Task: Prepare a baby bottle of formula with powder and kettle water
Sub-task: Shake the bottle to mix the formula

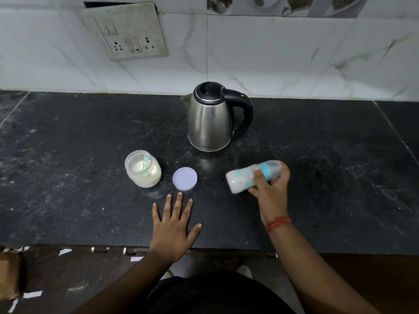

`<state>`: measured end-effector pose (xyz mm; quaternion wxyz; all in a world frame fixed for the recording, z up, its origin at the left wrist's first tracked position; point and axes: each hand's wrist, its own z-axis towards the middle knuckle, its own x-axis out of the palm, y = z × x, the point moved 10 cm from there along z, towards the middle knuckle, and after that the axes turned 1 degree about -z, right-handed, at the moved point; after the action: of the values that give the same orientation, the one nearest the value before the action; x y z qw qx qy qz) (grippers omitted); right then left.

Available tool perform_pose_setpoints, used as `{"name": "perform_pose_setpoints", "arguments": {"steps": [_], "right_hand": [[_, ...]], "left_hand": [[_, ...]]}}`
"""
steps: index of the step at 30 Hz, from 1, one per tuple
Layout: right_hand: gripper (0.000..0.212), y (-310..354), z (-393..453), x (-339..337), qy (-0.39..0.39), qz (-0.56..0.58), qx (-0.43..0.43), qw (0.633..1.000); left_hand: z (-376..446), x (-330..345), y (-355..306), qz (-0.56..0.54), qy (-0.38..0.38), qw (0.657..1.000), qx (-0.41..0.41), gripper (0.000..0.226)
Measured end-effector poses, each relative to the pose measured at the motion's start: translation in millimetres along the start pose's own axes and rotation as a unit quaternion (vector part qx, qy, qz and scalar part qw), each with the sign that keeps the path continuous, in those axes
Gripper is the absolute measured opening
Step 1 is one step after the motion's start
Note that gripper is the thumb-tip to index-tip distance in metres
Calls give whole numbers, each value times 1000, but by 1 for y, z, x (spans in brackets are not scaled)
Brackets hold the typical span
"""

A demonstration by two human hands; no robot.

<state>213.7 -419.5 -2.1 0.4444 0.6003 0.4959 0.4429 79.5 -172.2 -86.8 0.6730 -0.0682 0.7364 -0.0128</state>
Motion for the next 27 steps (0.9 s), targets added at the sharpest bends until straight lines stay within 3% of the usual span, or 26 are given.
{"name": "perform_pose_setpoints", "arguments": {"steps": [1, 4, 8, 11, 15, 18, 21, 22, 25, 27], "right_hand": [[57, 1, 2, -2, -7, 13, 4, 1000], [58, -7, 2, 18, 106, -74, 19, 991], [50, 5, 12, -12, -11, 15, 6, 1000], [55, -4, 4, 18, 115, -88, 13, 989], [53, -5, 6, -3, 1, 15, 16, 1000], [58, -10, 1, 16, 96, -78, 8, 992], [55, -8, 8, -8, 1, -6, 6, 1000], [54, -9, 8, -6, 10, -1, 14, 1000], [56, -14, 5, 23, 146, -109, 22, 983], [51, -5, 13, 10, 73, -62, 11, 995]], "left_hand": [[0, 0, 0, -1, -4, 1000, 0, 78], [0, 1, 2, 0, 0, 1000, -2, 78], [0, 1, 0, 4, -2, 1000, -4, 79], [0, 1, 3, 3, -4, 1000, -4, 78], [0, 2, 1, 1, -7, 1000, -2, 78], [0, 3, 3, 1, -4, 1000, -3, 79], [1, 4, 2, 6, 1, 1000, -5, 79], [1, 5, 2, 5, 0, 1000, -4, 78], [0, 5, 4, 1, -1, 1000, -2, 78], [1, 3, 3, 4, -3, 1000, -2, 78]]}}
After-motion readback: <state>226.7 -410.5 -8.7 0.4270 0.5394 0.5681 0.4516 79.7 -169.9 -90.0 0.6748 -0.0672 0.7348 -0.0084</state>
